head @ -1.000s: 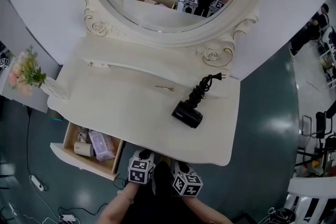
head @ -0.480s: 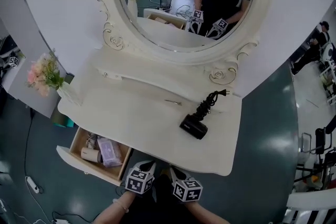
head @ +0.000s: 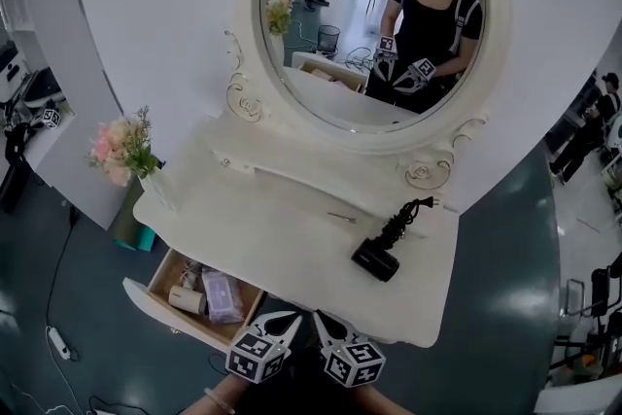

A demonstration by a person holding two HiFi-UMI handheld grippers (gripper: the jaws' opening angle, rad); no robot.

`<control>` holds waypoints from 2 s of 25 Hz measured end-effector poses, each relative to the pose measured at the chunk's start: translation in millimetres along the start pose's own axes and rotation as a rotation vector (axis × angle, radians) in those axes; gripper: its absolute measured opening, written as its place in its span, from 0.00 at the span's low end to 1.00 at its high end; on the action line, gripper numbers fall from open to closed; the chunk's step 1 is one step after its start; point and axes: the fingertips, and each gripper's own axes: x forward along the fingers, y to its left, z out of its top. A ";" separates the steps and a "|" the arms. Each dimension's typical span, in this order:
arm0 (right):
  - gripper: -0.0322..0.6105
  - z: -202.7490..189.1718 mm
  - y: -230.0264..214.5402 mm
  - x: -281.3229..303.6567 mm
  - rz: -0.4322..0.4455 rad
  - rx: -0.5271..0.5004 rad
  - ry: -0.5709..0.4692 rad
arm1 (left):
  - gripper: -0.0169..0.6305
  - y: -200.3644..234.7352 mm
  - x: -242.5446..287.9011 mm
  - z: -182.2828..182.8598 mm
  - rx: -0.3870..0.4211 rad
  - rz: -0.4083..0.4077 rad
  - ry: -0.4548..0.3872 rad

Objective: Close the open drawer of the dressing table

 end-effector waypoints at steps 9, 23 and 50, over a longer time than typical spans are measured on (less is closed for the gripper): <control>0.06 96.2 24.3 -14.3 0.046 -0.085 -0.251 | 0.05 -23.1 -34.5 81.8 0.188 0.014 -0.224; 0.06 123.6 28.5 -41.8 0.144 -0.207 -0.343 | 0.05 -35.0 -30.6 100.6 0.159 0.111 -0.391; 0.06 22.0 126.6 62.9 0.222 -0.116 0.024 | 0.05 93.5 -147.8 16.5 -0.027 0.424 -0.228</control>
